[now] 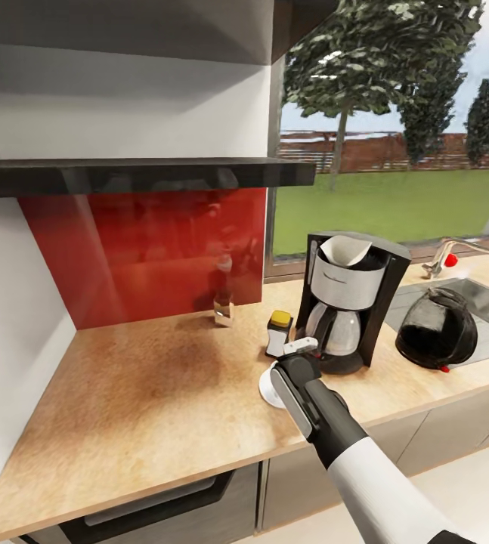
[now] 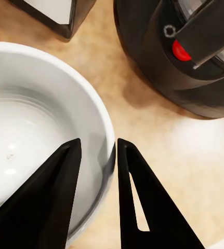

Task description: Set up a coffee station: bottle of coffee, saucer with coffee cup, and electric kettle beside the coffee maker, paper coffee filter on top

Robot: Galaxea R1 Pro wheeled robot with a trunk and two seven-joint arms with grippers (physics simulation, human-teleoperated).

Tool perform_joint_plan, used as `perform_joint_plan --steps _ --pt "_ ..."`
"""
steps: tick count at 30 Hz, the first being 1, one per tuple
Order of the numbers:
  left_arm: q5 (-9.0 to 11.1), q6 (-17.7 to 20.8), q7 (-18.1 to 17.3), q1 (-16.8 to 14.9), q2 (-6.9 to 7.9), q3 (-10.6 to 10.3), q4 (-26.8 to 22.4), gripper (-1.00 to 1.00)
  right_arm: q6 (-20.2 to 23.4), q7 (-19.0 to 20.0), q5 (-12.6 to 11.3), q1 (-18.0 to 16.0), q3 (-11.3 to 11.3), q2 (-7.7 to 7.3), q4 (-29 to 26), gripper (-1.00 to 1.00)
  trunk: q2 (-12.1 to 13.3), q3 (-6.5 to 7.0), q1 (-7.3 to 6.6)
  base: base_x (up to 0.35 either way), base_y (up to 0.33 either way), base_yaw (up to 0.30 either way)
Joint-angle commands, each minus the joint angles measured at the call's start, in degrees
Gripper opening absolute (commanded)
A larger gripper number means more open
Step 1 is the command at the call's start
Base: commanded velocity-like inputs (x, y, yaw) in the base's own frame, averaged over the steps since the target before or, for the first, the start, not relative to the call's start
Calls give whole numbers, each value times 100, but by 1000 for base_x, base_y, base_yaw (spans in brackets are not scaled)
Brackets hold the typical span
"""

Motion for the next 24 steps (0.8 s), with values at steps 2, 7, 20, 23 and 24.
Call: perform_joint_plan --steps 2,7,20,23,24 --pt "-61 -26 27 -9 2 42 13 100 14 -50 -54 -7 6 -1 -3 -100 -13 -13 4 0 17 0" --pt "-58 -26 27 -10 2 42 13 100 15 -51 -52 -7 2 -1 -1 -100 -13 -13 4 0 3 0" --pt "-60 -26 27 -9 2 42 13 100 6 -51 -52 -7 1 -2 68 -100 -13 -13 4 0 0 0" --pt "-60 -26 27 -8 2 42 13 100 6 -51 -52 -7 1 -1 68 -100 -13 -13 4 0 0 0" --pt "-61 -26 27 -9 2 42 13 100 6 -51 -52 -7 1 -1 68 -100 -13 -13 4 0 0 0"
